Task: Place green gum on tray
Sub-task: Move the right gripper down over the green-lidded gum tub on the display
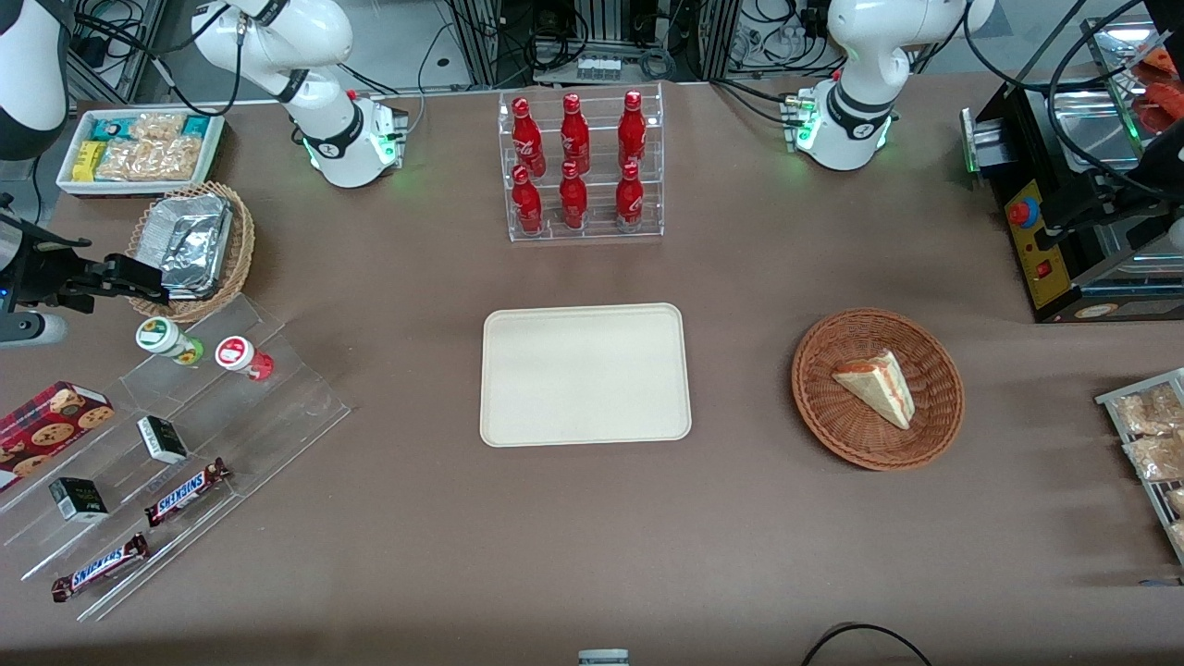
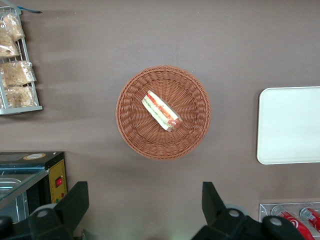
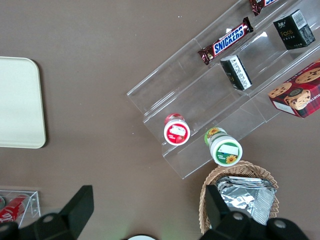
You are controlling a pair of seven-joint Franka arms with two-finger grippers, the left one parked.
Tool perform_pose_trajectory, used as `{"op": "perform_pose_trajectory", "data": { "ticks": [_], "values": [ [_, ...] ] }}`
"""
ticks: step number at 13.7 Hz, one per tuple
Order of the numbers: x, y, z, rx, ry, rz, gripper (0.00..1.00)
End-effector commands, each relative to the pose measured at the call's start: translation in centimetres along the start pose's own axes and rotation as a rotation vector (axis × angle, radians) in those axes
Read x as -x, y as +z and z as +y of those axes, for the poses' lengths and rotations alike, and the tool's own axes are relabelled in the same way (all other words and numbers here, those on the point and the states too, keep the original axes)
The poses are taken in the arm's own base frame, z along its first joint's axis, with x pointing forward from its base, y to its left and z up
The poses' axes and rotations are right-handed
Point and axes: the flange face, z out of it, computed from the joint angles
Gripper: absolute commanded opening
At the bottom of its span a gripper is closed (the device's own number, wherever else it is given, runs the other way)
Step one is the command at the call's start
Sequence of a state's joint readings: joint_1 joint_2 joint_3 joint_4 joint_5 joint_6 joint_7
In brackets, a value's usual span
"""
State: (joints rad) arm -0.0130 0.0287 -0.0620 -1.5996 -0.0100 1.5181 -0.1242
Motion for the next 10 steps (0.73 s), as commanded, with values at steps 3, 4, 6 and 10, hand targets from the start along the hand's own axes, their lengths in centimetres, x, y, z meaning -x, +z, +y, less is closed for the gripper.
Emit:
{"op": "perform_pose_trajectory", "data": {
  "ticks": [3, 4, 6, 10],
  "values": [
    [0.2, -0.4, -0.2, -0.002, 0.006, -0.017, 0.99],
    [0.3, -0.2, -0.2, -0.013, -0.002, -0.026, 0.99],
    [0.3, 1.0, 0.4, -0.019, -0.021, -0.055, 0.99],
    [1.2, 4.1, 3.5, -0.018, -0.097, -0.024, 0.99]
  ]
}}
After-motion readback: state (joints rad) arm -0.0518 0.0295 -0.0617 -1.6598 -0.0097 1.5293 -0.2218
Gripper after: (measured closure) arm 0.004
